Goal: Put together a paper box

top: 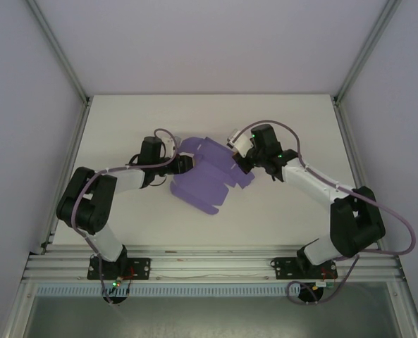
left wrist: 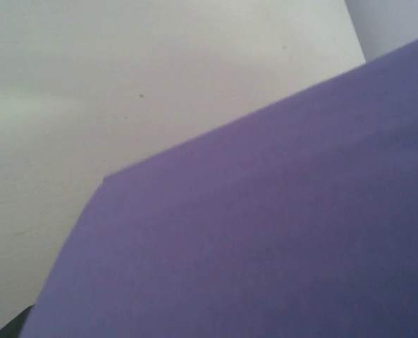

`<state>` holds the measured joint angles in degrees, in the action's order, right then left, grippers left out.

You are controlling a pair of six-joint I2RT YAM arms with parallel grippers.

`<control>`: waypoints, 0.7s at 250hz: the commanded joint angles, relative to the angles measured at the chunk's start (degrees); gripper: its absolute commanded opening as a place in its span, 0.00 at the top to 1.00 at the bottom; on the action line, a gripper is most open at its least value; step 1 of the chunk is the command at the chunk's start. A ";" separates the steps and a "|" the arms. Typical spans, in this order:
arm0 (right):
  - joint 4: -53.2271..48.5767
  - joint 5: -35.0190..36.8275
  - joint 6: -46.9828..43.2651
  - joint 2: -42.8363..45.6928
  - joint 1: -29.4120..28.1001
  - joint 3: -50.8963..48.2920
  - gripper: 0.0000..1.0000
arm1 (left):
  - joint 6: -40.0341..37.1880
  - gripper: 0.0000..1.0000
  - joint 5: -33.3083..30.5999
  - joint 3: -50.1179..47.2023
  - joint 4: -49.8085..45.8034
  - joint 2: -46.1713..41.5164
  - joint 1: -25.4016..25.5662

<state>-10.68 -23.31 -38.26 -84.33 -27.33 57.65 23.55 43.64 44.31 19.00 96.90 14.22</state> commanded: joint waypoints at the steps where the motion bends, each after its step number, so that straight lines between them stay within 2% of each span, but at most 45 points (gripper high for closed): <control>1: 1.96 -4.39 -1.13 3.13 -0.47 -1.13 1.00 | -0.36 0.60 -1.59 -0.27 -2.40 1.05 0.22; 75: 1.88 -5.69 -5.73 5.48 -0.47 -2.95 1.00 | 0.41 0.42 -2.21 -3.38 1.16 -1.60 0.18; 102: -0.47 -5.74 -8.82 5.75 -0.44 -1.93 1.00 | 0.68 0.38 -0.79 -5.15 4.25 -2.92 0.03; 125: -2.66 -5.34 -10.93 5.48 -0.44 -0.36 1.00 | 1.68 0.36 1.49 -6.67 8.01 -3.99 0.03; 175: -4.37 -6.25 -13.74 4.95 -0.86 2.46 1.00 | 1.98 0.41 -1.38 -6.79 6.61 -3.00 0.07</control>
<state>-14.31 -27.05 -49.01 -80.73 -27.35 56.99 24.62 43.24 38.13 23.53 94.06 14.24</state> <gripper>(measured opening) 0.054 0.603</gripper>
